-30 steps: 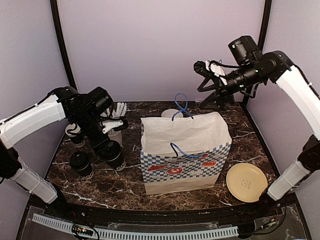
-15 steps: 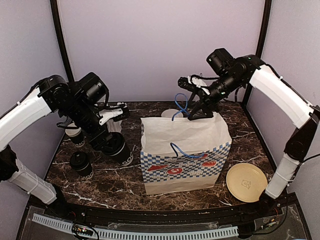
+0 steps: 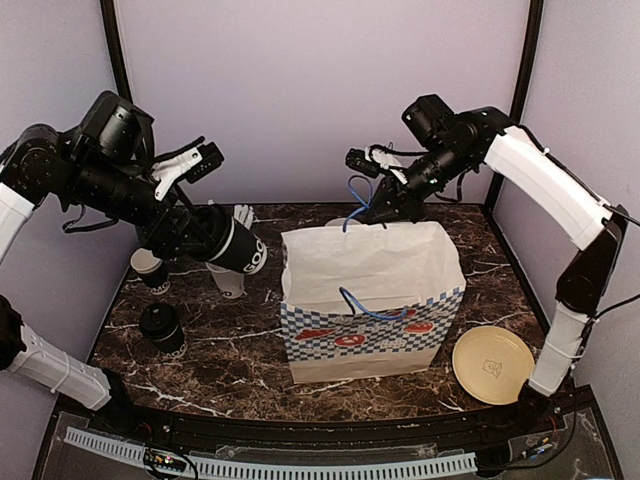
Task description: Pack the takeout coffee
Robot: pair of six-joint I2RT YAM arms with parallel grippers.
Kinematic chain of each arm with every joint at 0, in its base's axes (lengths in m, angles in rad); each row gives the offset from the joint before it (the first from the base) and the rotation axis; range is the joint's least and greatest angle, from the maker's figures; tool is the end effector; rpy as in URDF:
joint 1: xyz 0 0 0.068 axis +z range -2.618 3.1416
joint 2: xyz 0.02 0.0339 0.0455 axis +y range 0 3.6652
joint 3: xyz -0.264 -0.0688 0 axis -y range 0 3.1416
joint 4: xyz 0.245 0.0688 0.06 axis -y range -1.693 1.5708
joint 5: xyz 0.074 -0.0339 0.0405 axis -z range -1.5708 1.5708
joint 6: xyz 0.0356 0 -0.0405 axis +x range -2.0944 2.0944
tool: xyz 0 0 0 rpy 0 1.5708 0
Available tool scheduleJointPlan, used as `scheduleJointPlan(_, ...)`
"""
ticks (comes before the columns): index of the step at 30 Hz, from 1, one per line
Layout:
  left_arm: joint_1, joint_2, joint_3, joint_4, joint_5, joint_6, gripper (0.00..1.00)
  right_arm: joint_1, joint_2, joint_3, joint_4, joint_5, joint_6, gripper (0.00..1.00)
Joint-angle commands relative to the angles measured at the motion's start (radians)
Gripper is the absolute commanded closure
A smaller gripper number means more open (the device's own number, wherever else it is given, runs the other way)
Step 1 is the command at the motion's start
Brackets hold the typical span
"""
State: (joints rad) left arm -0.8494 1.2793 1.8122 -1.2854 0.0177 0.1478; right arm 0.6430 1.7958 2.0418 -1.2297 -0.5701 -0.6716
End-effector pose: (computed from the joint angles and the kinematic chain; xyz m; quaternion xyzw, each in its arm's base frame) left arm 0.1347 -0.1541 0.4676 0.4418 0.8040 -0.1443 0.3708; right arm 0.2762 0.2309 0.4021 -0.6257 0.6775 0.2652 0.2815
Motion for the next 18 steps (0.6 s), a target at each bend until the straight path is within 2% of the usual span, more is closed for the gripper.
scheduleJointPlan(1, -0.008, -0.018, 0.082, 0.051, -0.026, -0.005, 0.56, -0.003, -0.103, -0.008, 0.07, 0.05, 0.057, 1.0)
scheduleJointPlan(4, -0.01, -0.018, 0.119, 0.092, 0.044, 0.003, 0.56, -0.003, -0.161, -0.07, 0.097, 0.045, 0.082, 1.0)
scheduleJointPlan(10, -0.065, 0.017, 0.144, 0.169, 0.143, 0.008, 0.57, 0.001, -0.246, -0.217, 0.11, -0.076, 0.095, 1.0)
scheduleJointPlan(14, -0.173, 0.08, 0.171, 0.201, 0.12, 0.014, 0.58, 0.016, -0.272, -0.272, 0.061, -0.138, 0.07, 1.0)
scheduleJointPlan(18, -0.334, 0.142, 0.199, 0.238, 0.022, 0.034, 0.58, 0.021, -0.308, -0.299, 0.06, -0.183, 0.1, 1.0)
